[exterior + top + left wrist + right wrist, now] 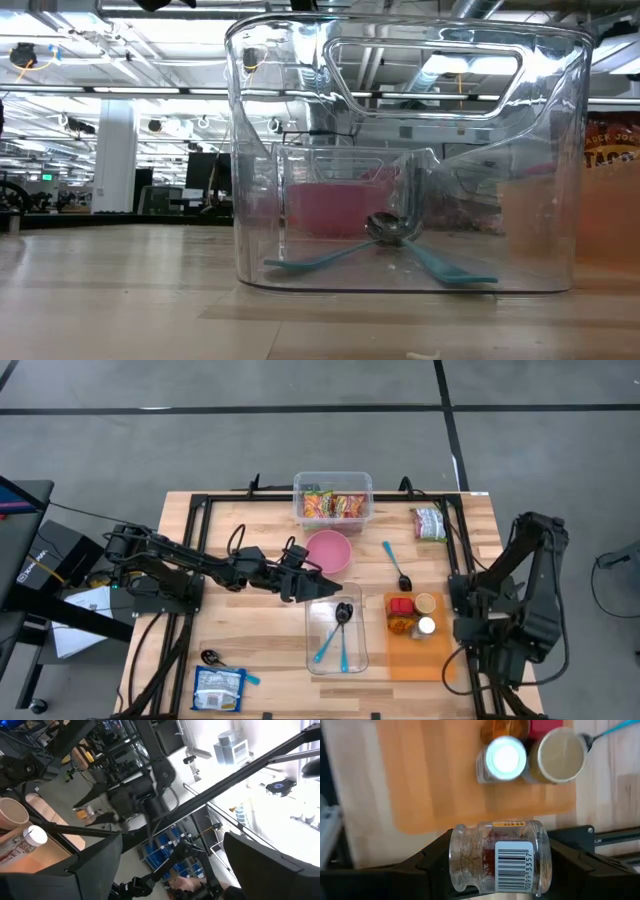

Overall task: Pick & Place Food Item
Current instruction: Put the brown seasoning bottle into the orange bin

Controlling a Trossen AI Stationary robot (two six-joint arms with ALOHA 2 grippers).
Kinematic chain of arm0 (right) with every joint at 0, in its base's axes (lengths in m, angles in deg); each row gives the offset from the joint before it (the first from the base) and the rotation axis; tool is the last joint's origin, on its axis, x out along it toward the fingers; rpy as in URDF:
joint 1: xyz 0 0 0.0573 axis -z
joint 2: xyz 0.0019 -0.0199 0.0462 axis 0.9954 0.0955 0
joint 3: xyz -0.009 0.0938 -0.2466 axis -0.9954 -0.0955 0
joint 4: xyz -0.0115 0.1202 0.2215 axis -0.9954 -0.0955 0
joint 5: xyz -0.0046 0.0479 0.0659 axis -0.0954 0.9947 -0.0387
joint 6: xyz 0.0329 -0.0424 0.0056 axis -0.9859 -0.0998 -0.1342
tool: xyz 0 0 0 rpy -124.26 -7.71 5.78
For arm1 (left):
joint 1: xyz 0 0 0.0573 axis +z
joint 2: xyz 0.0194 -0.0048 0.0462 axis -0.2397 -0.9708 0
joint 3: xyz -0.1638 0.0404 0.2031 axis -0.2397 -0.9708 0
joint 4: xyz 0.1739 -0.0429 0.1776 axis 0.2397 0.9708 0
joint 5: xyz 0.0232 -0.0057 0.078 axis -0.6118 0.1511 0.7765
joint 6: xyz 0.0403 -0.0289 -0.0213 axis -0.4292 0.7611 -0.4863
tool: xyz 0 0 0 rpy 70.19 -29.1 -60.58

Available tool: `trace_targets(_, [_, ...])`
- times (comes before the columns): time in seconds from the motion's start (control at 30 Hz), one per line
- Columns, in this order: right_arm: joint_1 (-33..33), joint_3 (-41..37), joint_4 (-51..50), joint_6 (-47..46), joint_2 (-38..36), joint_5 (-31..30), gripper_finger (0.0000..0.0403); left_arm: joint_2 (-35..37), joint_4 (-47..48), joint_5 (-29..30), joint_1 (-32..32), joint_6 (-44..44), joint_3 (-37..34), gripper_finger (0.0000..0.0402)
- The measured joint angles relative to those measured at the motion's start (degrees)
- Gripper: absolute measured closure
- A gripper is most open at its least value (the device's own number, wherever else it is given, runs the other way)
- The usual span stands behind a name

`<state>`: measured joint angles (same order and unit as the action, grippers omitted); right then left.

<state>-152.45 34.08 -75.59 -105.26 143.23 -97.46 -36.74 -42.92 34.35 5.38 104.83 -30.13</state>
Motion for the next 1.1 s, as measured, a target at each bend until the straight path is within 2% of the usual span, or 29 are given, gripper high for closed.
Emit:
trace_targets(0.27, [-1.39, -13.82, 12.97, 3.22, -3.26, 0.16, 0.0177, 0.00, 2.28, -0.02, 0.00, -0.51, 0.00, 0.0065])
trace_targets(0.53, [-1.30, -23.47, 18.74, 2.22, -9.96, -2.73, 0.0177, 0.00, 3.45, 0.84, 0.00, -0.06, -0.02, 0.0065])
trace_targets(0.73, [0.12, -27.01, 21.26, 4.92, -13.41, -4.57, 0.0177, 0.00, 3.45, 2.27, 0.00, -0.03, -0.02, 0.0065])
trace_targets(0.93, [2.43, -27.21, 21.84, 9.07, -13.58, -6.40, 0.0177, 0.00, 3.45, 2.29, -0.02, -0.01, -0.02, 0.0065])
trace_targets(1.1, [3.44, -27.21, 23.23, 8.46, -13.53, -7.44, 0.0177, 0.00, 3.45, 2.32, -0.02, 0.01, -0.02, 0.0065])
